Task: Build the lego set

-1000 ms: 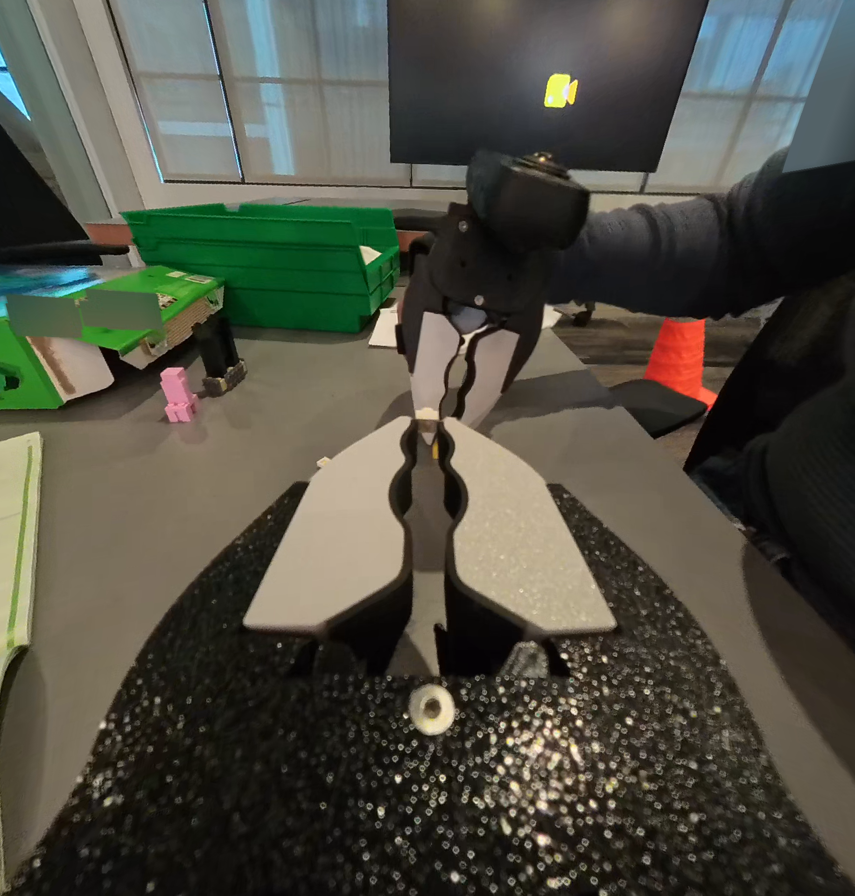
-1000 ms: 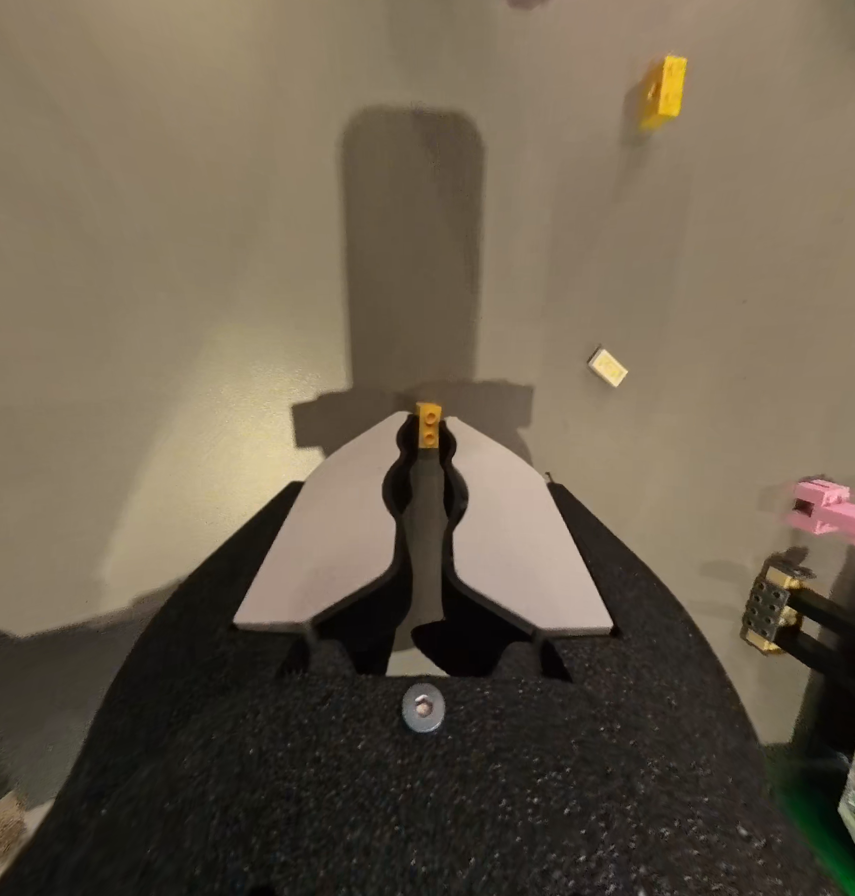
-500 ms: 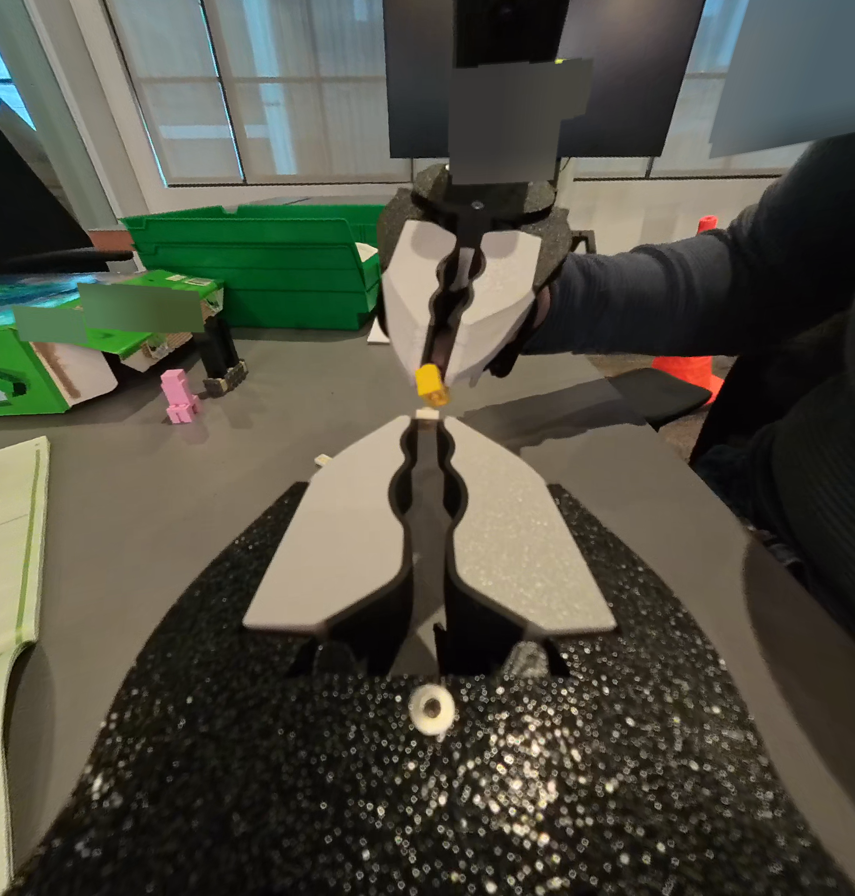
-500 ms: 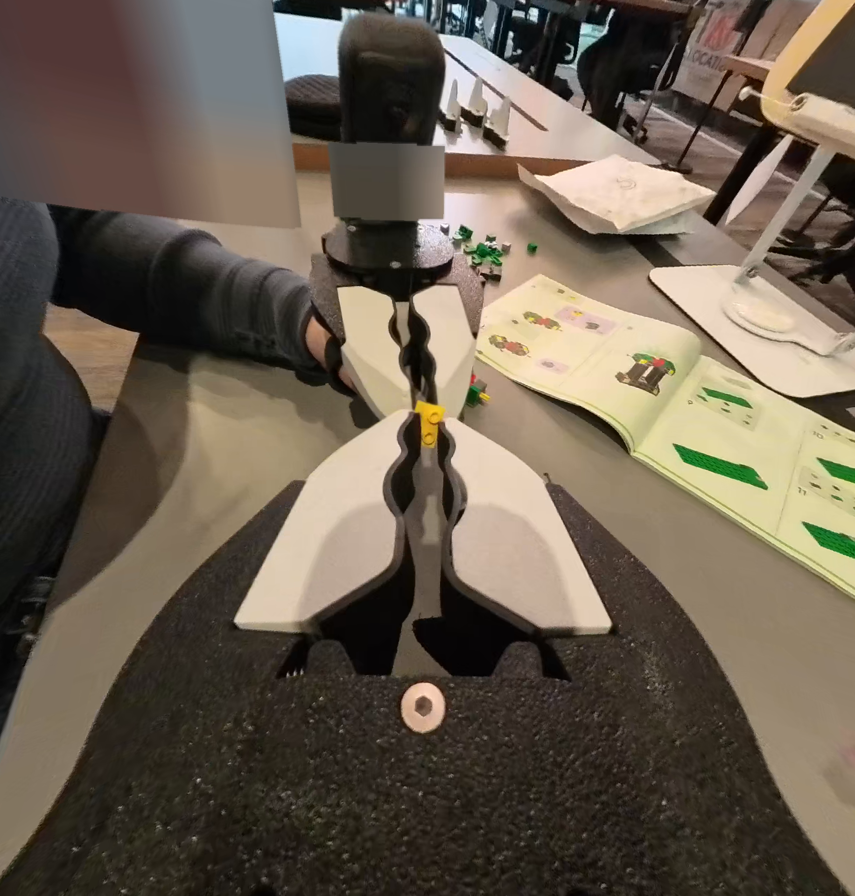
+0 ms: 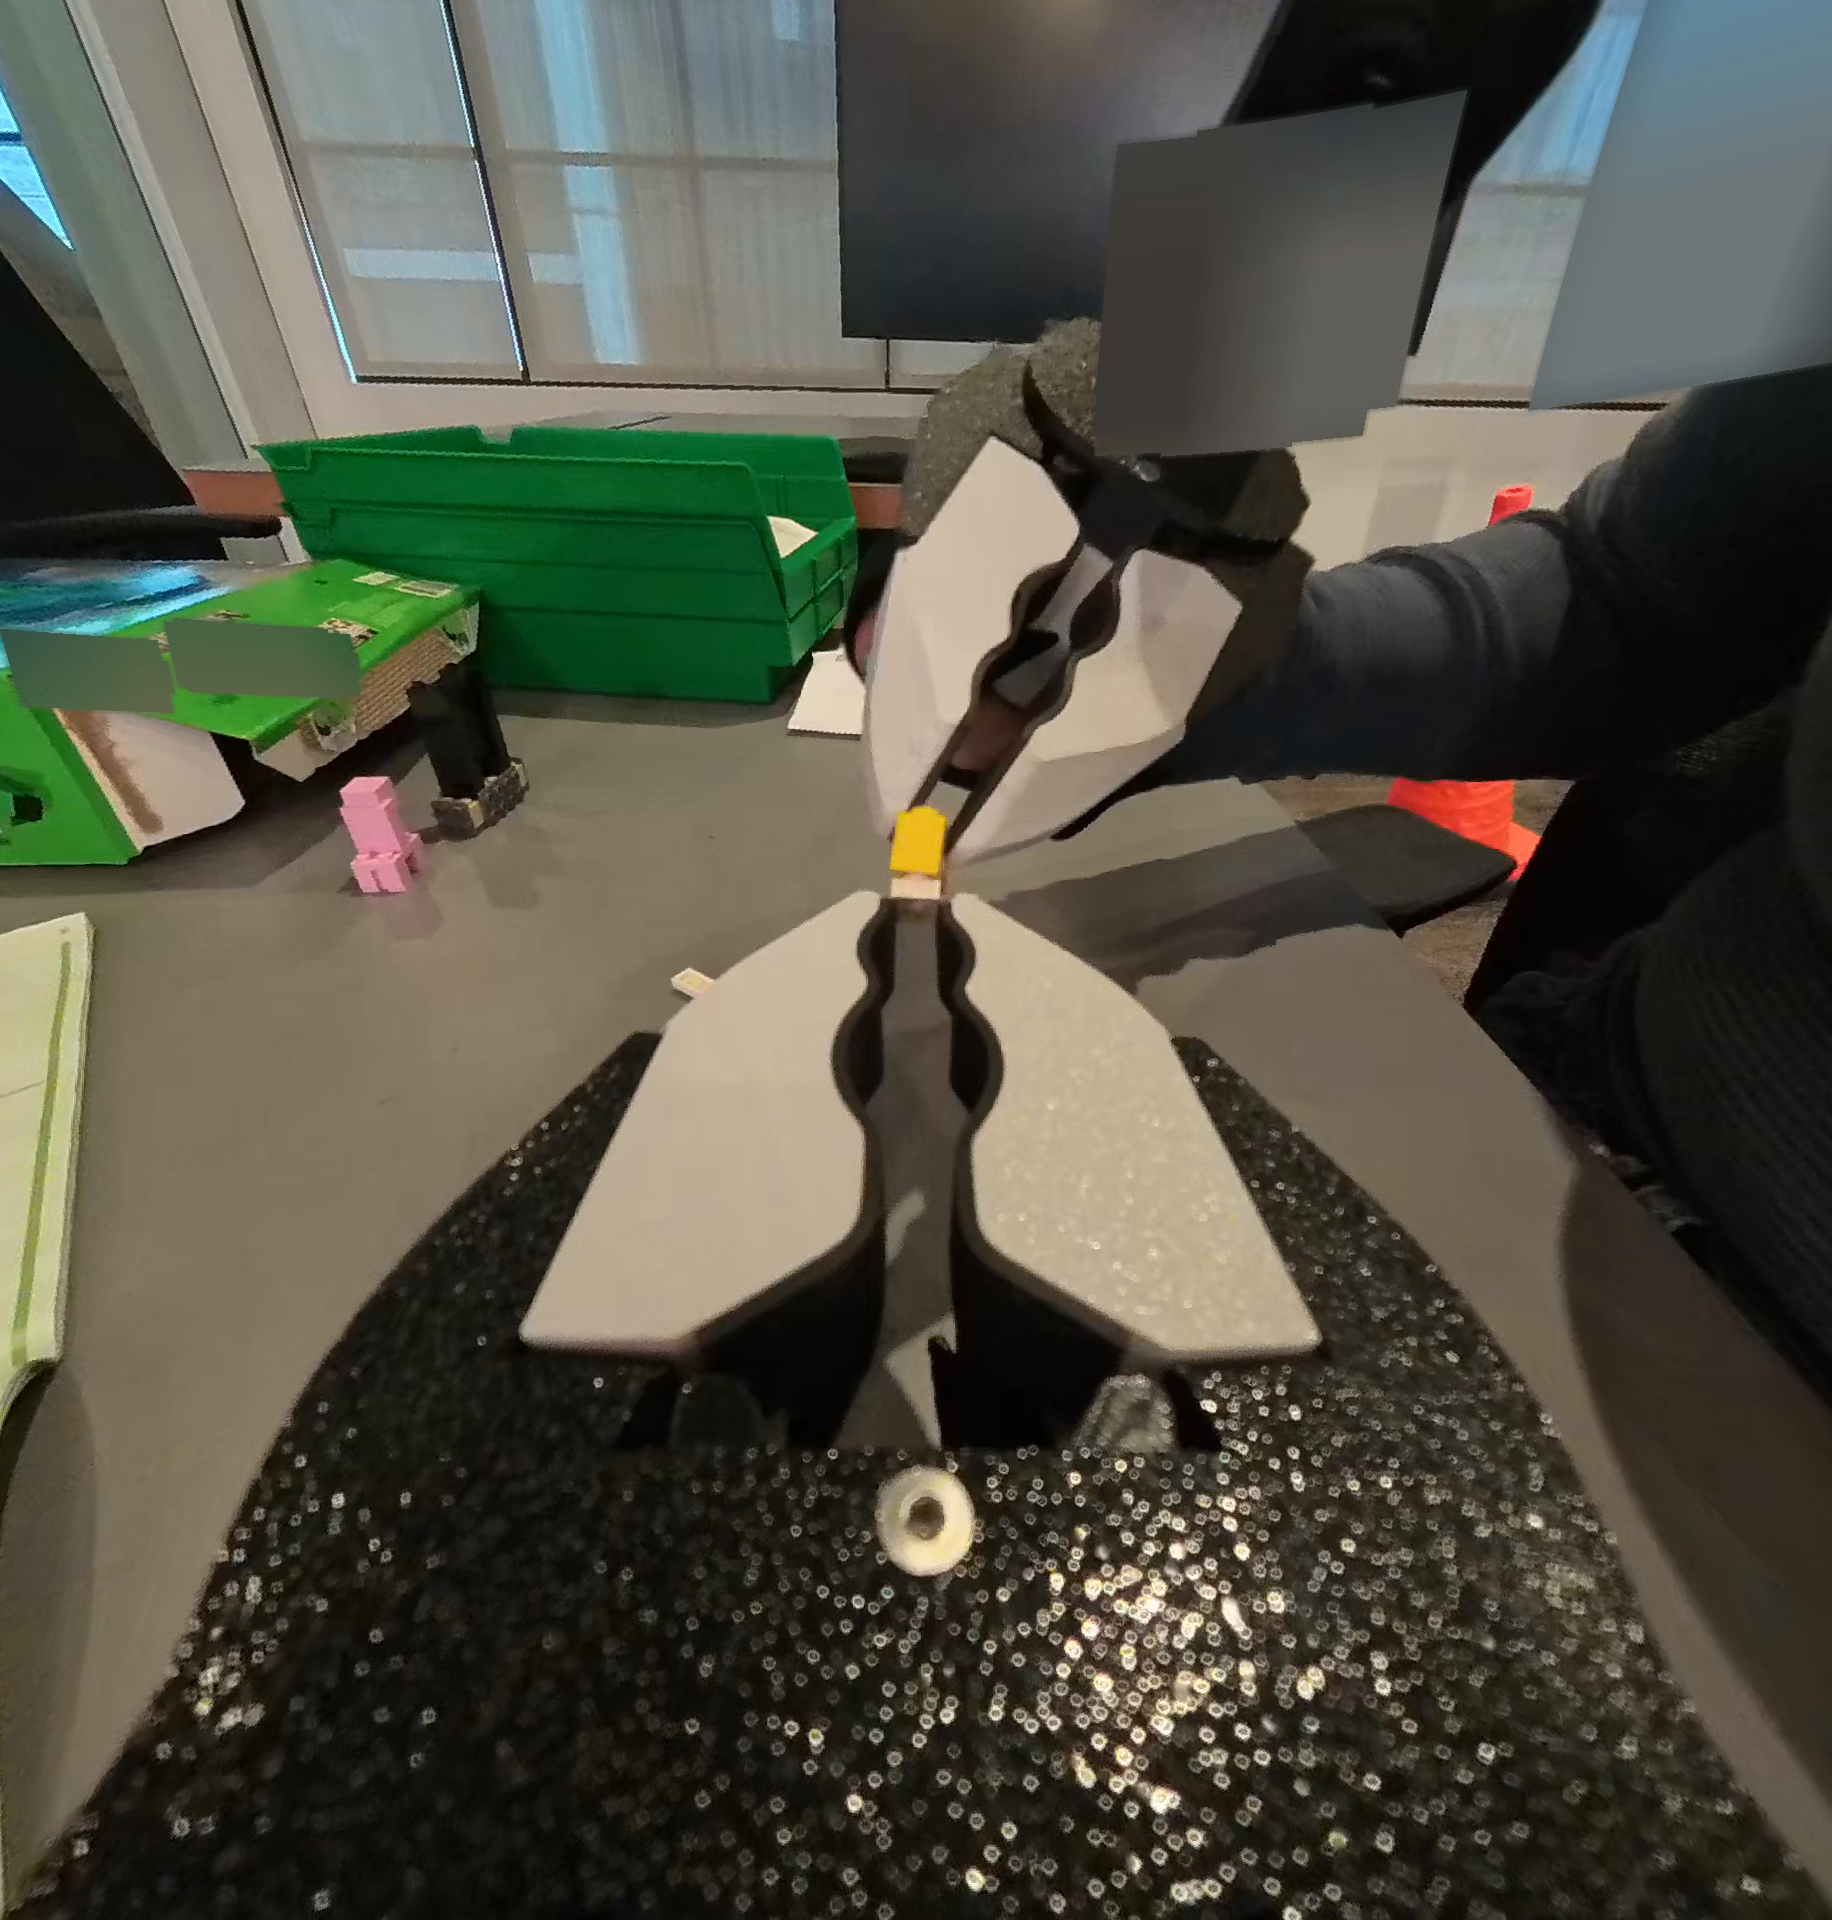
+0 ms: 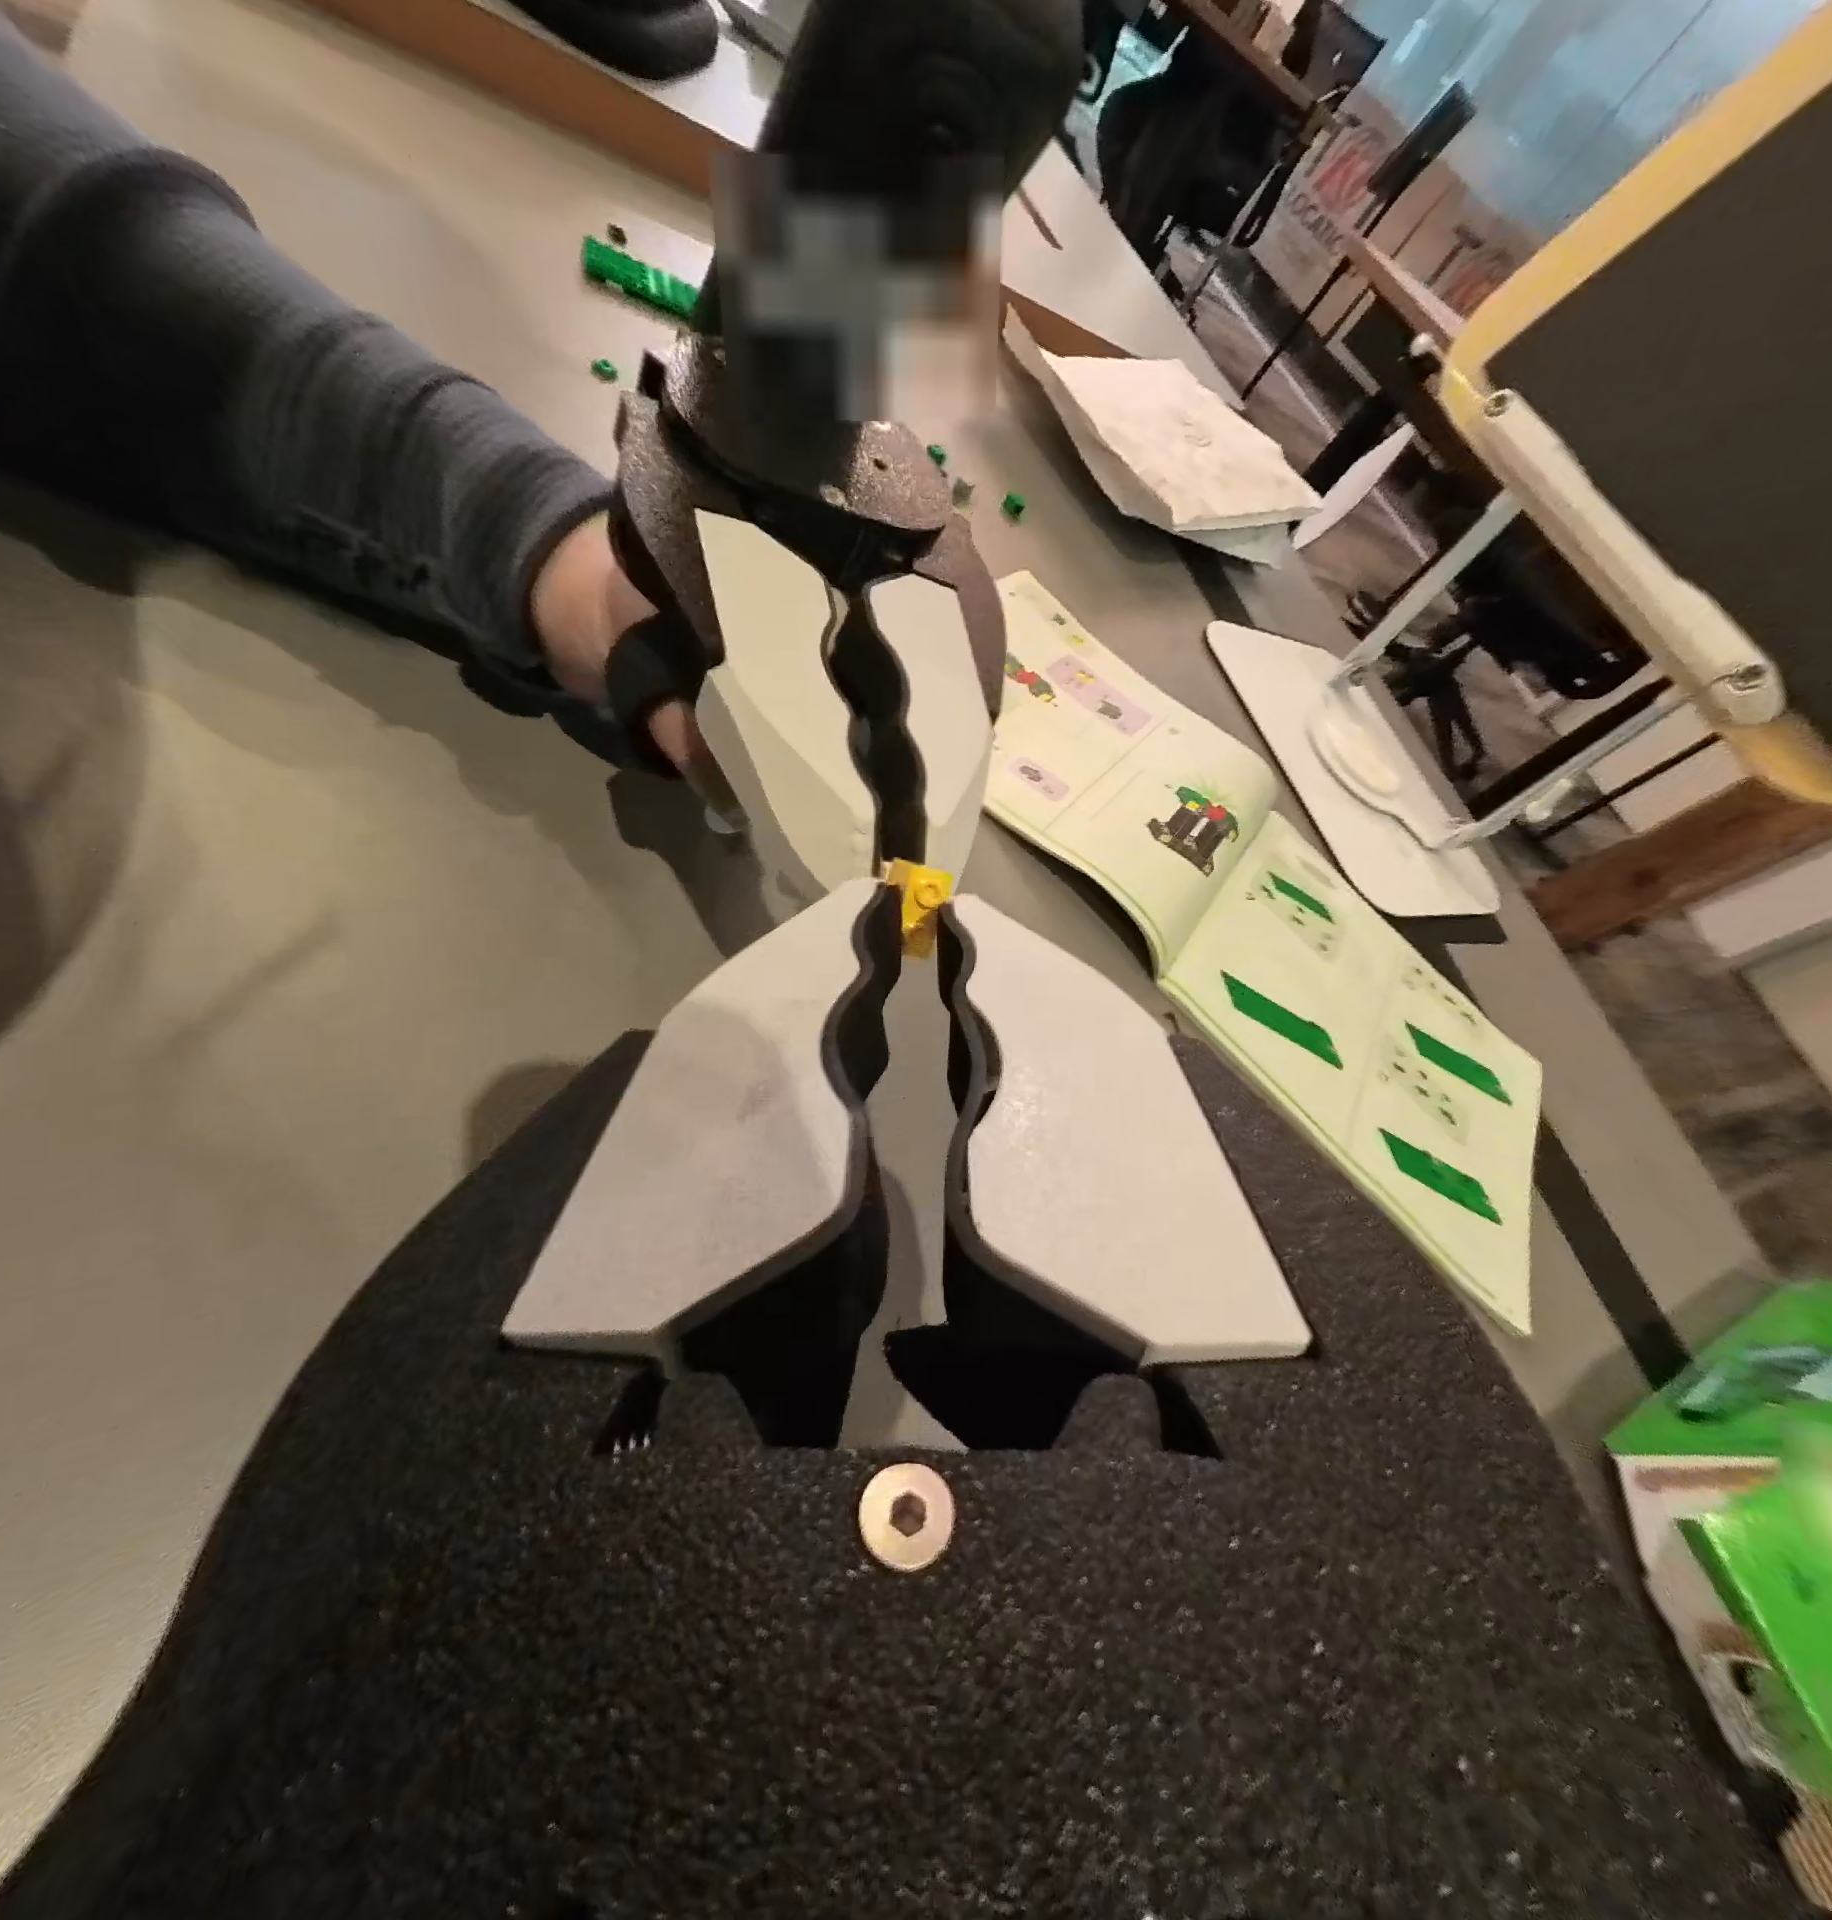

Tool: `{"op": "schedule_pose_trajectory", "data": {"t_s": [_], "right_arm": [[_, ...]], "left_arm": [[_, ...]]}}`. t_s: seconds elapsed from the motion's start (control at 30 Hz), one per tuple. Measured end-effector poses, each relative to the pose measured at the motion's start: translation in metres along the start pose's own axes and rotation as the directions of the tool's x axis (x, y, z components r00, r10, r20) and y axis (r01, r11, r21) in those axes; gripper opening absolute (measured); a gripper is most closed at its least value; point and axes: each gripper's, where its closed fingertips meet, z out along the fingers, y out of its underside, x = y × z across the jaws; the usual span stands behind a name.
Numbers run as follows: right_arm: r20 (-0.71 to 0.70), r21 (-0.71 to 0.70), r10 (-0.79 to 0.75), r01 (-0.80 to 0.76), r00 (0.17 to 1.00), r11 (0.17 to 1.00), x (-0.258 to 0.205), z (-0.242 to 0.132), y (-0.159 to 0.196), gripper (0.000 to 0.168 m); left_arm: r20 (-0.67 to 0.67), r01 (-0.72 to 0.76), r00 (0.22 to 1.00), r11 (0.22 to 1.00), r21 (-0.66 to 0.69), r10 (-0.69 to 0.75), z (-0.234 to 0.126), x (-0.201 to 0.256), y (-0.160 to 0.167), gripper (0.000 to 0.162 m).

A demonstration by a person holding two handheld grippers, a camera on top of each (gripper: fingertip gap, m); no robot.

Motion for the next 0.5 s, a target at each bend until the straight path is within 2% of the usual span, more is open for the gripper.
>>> {"op": "schedule_pose_trajectory", "data": {"t_s": [0.17, 0.37, 0.5], "right_arm": [[-0.016, 0.055, -0.007, 0.008, 1.000, 0.998, 0.000, 0.000, -0.003, 0.006], [0.065, 0.139, 0.083, -0.091, 0.994, 0.986, -0.005, -0.003, -0.008, 0.006], [0.045, 0.156, 0.058, -0.064, 0.997, 0.986, -0.006, -0.003, -0.010, 0.006]], "left_arm": [[-0.017, 0.014, 1.000, 1.000, 0.023, -0.013, -0.001, 0.001, -0.003, 0.007], [-0.068, -0.003, 0.998, 0.999, 0.047, 0.006, -0.002, 0.009, -0.005, 0.007], [-0.070, -0.015, 0.997, 0.998, 0.061, 0.020, -0.003, 0.010, -0.006, 0.007]]}}
